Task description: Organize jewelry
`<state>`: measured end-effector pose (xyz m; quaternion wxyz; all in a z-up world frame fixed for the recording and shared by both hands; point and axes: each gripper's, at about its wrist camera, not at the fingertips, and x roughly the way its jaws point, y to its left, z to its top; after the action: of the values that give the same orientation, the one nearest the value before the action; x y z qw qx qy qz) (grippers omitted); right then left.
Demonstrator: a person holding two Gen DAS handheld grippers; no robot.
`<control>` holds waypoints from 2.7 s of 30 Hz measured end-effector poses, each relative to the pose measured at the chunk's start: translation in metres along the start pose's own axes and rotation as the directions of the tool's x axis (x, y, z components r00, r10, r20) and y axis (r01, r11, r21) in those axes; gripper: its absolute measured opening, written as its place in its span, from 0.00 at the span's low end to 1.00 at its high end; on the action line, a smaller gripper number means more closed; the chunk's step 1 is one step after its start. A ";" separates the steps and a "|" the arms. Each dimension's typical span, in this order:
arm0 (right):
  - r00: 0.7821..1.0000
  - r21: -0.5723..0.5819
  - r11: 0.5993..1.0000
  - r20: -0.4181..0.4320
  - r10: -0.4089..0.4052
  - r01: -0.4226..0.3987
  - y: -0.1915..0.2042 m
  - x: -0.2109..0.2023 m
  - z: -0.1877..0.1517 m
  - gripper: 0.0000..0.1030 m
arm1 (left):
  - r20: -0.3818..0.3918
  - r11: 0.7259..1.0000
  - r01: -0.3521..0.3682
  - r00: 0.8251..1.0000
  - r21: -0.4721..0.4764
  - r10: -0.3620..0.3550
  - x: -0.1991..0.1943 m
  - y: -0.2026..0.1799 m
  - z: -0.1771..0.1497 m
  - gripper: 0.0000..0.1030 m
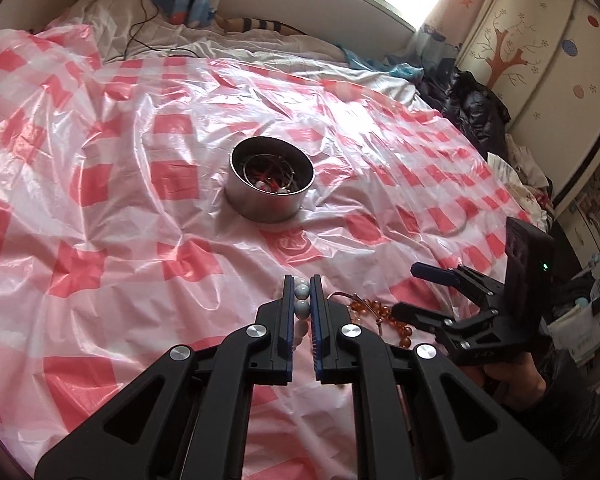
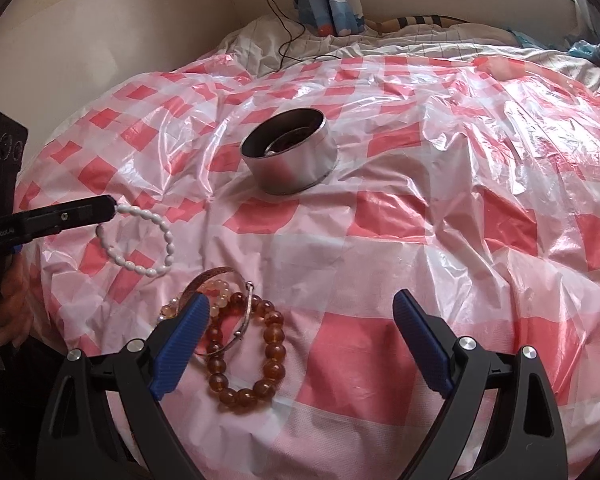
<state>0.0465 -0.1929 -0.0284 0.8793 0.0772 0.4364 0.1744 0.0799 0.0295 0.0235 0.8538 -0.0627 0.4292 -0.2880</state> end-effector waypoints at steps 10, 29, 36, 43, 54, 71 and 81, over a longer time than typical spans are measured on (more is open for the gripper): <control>0.998 -0.171 0.984 -0.052 0.040 -0.049 0.045 0.031 0.006 0.89 | -0.001 1.000 -0.018 1.000 -0.012 0.018 0.002 0.002 0.001 0.06; 0.997 -0.074 0.994 -0.021 0.077 -0.079 0.024 0.029 0.012 0.56 | -0.003 0.999 -0.037 0.999 -0.014 0.037 0.005 0.003 0.002 0.06; 0.994 0.052 0.993 0.041 0.103 -0.105 -0.003 0.016 0.020 0.56 | -0.002 0.999 -0.049 0.999 0.002 0.049 0.006 -0.002 0.002 0.06; 0.994 0.075 0.992 0.042 0.103 -0.106 -0.010 0.017 0.020 0.56 | 0.008 0.997 -0.071 0.997 0.034 0.071 0.005 -0.010 0.004 0.06; 0.993 0.099 0.989 0.042 0.109 -0.112 -0.014 0.020 0.020 0.56 | 0.021 0.992 -0.098 0.995 0.075 0.097 0.006 -0.022 0.008 0.06; 0.993 0.112 0.987 0.051 0.110 -0.115 -0.015 0.020 0.020 0.57 | 0.058 0.985 -0.135 0.990 0.108 0.129 0.007 -0.035 0.015 0.06; 0.999 0.131 0.990 0.021 0.045 -0.048 -0.024 0.025 0.020 0.64 | 0.042 0.986 -0.160 0.986 -0.056 0.162 0.021 0.000 0.025 0.07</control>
<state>0.0818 -0.2057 -0.0418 0.8719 0.1466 0.4372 0.1651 0.1087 0.0140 0.0243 0.8822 -0.0568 0.4201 -0.2053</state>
